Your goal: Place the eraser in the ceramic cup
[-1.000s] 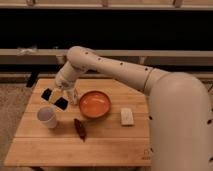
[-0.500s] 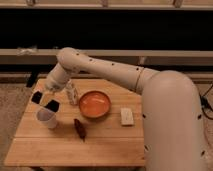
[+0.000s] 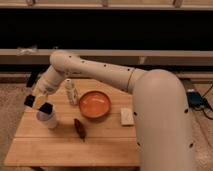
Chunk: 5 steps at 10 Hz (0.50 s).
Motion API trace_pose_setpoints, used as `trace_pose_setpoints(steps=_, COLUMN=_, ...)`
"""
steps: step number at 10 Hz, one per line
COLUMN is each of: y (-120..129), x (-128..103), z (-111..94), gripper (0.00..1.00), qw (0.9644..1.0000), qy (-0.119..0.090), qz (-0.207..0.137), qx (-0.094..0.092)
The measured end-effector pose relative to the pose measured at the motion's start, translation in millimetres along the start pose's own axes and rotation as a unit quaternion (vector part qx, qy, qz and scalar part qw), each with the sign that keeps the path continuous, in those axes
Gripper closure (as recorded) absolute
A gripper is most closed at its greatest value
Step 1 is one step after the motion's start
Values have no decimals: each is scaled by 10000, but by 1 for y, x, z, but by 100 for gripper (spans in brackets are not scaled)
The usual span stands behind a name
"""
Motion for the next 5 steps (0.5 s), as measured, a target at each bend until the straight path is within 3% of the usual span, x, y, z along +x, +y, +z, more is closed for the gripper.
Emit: trace_pose_setpoints(steps=5, y=-7, x=-9, z=29, gripper=96, qw=9996, qy=-124, qz=-103, qx=-222)
